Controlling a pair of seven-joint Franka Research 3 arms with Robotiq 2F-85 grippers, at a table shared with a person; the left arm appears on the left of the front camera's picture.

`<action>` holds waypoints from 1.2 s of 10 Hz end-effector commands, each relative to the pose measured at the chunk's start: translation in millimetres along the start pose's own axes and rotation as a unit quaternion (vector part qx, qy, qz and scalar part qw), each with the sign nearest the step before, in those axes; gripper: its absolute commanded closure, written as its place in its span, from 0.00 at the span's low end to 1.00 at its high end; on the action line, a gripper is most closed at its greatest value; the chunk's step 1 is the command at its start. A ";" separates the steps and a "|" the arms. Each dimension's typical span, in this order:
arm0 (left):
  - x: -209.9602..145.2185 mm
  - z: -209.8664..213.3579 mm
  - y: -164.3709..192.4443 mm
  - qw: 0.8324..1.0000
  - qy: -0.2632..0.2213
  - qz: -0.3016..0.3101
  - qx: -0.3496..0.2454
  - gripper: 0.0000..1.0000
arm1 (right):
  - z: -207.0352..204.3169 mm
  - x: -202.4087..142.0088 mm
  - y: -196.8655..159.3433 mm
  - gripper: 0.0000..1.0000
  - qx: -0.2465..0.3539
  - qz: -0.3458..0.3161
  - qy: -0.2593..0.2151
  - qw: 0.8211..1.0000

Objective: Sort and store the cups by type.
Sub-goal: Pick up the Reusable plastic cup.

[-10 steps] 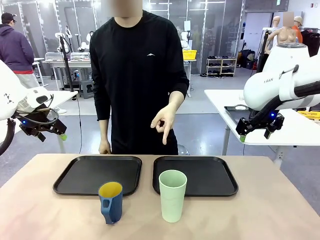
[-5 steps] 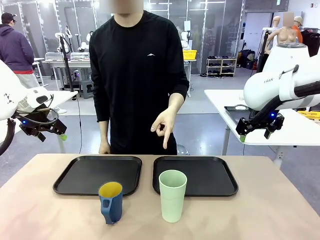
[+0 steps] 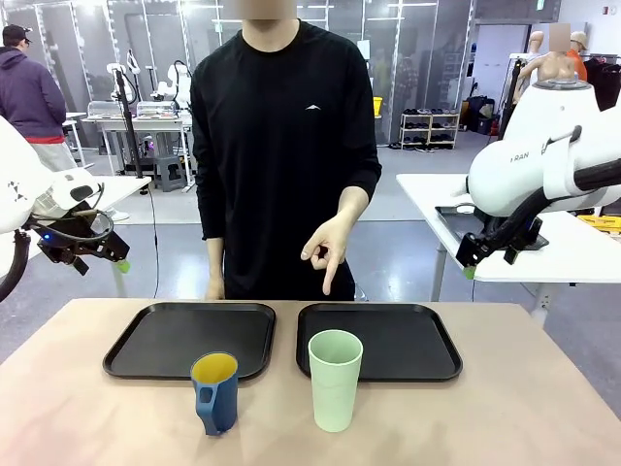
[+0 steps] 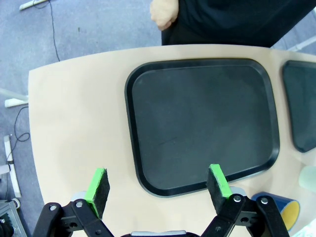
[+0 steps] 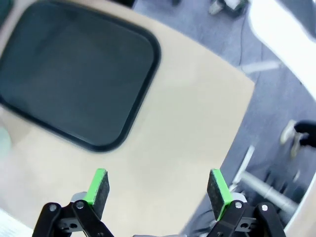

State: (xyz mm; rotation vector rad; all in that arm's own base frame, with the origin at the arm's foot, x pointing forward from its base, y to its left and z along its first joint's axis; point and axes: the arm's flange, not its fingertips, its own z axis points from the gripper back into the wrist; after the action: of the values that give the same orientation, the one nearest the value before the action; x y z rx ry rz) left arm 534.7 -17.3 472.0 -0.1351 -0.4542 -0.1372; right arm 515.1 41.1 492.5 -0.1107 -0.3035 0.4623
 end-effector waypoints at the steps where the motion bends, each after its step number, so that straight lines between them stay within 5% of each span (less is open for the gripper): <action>1: -0.4 1.6 2.1 1.000 -0.004 0.002 -0.001 0.00 | 11.0 -26.7 7.9 0.00 0.012 0.181 -0.018 0.983; 7: -0.4 1.6 2.1 1.000 -0.004 0.002 -0.001 0.00 | 8.5 -49.7 34.5 0.00 0.042 0.482 -0.017 0.875; 12: -0.4 1.6 2.1 1.000 -0.004 0.002 -0.001 0.00 | 6.3 -45.5 42.2 0.00 0.047 0.489 -0.004 0.871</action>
State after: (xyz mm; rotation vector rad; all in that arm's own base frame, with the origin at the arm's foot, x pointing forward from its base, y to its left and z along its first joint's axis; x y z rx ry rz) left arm 534.6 -17.3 472.3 -0.1349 -0.4547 -0.1372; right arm 456.3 58.5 478.7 -0.1589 -0.2139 1.4917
